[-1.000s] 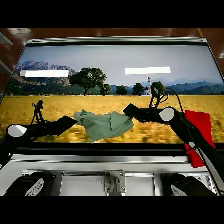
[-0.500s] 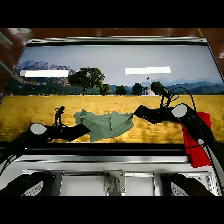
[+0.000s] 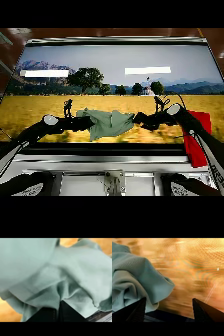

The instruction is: Fold the shirts.

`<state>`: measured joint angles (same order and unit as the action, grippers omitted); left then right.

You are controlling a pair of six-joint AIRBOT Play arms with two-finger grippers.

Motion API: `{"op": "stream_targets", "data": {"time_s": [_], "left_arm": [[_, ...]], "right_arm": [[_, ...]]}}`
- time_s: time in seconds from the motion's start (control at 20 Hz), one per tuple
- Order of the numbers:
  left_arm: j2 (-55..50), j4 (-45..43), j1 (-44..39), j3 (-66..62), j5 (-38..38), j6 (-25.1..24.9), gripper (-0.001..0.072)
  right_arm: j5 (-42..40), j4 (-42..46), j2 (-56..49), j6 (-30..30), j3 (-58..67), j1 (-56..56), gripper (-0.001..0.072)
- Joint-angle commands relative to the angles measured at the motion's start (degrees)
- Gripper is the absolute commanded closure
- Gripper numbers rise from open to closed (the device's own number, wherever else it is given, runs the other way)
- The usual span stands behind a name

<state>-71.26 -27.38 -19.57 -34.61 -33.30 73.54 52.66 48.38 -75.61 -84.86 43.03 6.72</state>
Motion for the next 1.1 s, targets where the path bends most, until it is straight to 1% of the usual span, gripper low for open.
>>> {"op": "stream_targets", "data": {"time_s": [0.0, 0.15, 0.2, 0.25, 0.3, 0.35, 0.4, 0.5, 0.65, 0.75, 0.85, 0.95, 1.05], "left_arm": [[-0.7, 0.4, -0.2, -3.6, -1.3, -1.2, 0.0662], [-0.7, 0.4, -0.2, -4.7, -1.8, -1.9, 0.0663], [-0.6, 0.4, -0.2, -4.8, -1.9, -2.4, 0.0663], [-0.5, 0.4, 0.0, -4.8, -2.0, -2.4, 0.0663], [-0.3, 0.4, 0.5, -4.8, -2.3, -2.4, 0.0663], [0.3, 0.3, 1.4, -4.8, -2.5, -2.4, 0.0663], [1.5, 0.3, 2.8, -4.8, -2.5, -3.3, 0.0664], [5.7, -0.5, 6.6, -5.4, -2.8, -5.7, 0.0664], [15.2, -4.6, 13.8, -10.8, -6.4, -6.2, 0.0664], [21.5, -4.5, 17.3, -17.9, -9.7, -7.1, 0.0664], [26.7, -4.5, 18.1, -26.6, -10.8, -7.1, 0.0664], [30.2, -4.6, 18.0, -35.6, -10.9, -7.1, 0.0664], [32.2, -6.8, 18.0, -42.2, -11.2, -7.1, 0.0663]], "right_arm": [[-0.6, -7.3, -3.8, 3.7, 0.0, 0.0, 0.0029], [-2.5, -15.1, -7.2, 6.2, 0.0, 0.7, 0.0032], [-3.2, -16.2, -8.2, 6.3, 0.0, 1.9, 0.0110], [-4.0, -16.6, -9.0, 6.4, 0.0, 3.7, 0.0262], [-4.9, -16.5, -9.3, 6.6, 0.0, 5.3, 0.0475], [-5.0, -16.7, -9.1, 6.7, 0.0, 6.0, 0.0651], [-4.5, -16.7, -8.6, 7.1, 0.2, 5.9, 0.0653], [-2.6, -14.6, -5.2, 9.9, 1.9, 4.1, 0.0653], [-0.3, -10.3, 5.0, 12.3, 8.4, -0.4, 0.0654], [-0.3, -10.5, 12.8, 13.2, 15.6, -2.5, 0.0654], [-1.4, -11.0, 19.5, 13.0, 24.7, -3.0, 0.0654], [-2.0, -11.2, 23.8, 12.0, 34.1, -3.0, 0.0654], [-2.1, -10.0, 26.7, 11.1, 42.2, -3.0, 0.0654]]}}
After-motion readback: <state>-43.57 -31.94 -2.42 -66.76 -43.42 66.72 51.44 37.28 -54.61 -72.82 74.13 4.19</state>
